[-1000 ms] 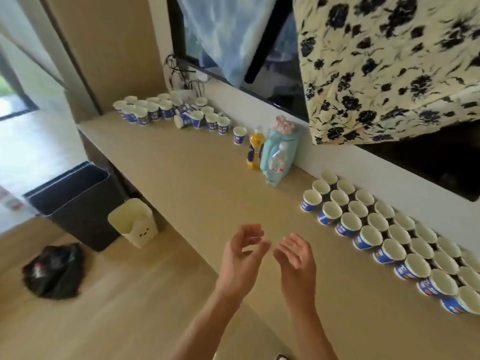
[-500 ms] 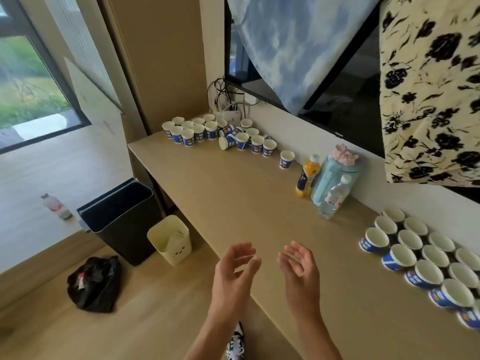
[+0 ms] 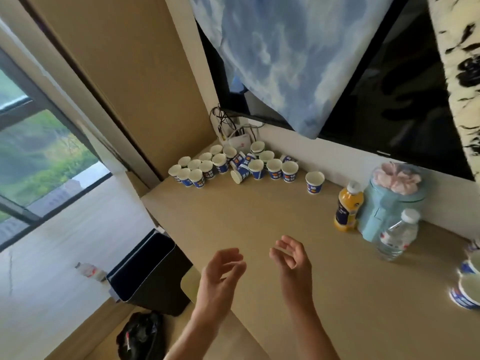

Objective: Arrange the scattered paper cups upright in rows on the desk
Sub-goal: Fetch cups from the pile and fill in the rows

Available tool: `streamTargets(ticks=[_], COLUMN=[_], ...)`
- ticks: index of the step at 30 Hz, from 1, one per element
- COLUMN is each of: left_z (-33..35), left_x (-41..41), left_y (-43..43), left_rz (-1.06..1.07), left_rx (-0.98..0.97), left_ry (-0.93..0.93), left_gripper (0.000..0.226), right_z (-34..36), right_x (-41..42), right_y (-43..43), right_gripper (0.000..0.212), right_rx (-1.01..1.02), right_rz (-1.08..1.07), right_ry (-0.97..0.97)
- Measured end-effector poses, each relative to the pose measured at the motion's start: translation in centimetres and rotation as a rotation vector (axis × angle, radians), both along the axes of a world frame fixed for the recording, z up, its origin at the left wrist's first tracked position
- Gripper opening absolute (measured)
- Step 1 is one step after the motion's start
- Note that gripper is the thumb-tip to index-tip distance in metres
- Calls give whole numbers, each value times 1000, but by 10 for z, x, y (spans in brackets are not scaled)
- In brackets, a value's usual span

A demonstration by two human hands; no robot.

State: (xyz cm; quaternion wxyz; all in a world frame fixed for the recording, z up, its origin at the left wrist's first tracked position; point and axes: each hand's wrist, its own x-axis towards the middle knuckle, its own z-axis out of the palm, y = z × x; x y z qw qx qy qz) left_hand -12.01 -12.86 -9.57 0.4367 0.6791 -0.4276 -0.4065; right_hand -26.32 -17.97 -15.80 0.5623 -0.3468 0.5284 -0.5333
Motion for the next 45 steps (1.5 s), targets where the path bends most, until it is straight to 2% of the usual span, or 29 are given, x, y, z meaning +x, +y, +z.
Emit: streamTargets(ticks=[3,7,12,18,23,26,30,33,39,45], left_z=[-6,-13,-26,-39,-47,-56,-70,-75,-77,-83], left_x=[-7,-23,-36,-12,33,52,76,90,109,110], left_y=[-36,-76,-118,-171,-217,-234,-253,-269,-300,-319], left_rz=[-59,-171,-273,-348,-380,-362,-372,-395,-433,-486], left_rx=[38,60,87,135,166,203,242,259,253,230], left_ry=[36,79,144,190,245,280,288,264,253,198], left_gripper=[23,55,39,37,32,33,31,27,28,33], right_z=[-6,-13,-22,-28,-42,-58,-86,-97,-112,-103], right_x=[-10,-29,-40,-18,5,4,-6,-9,-7,-3], right_y=[-21,-37,-55,-104,-169,-218,-282,-314,-343,-325], right_gripper=[41,42,39,37,40,39,44,46,51,55], right_rx=[35,79,117,171,224,234,297,398,497,428], right_rz=[-45,-95,-159,-192,-194,-164,-8,130,218,141], right_ry=[5,57,93,183,427,636,997,1158,1341,1318])
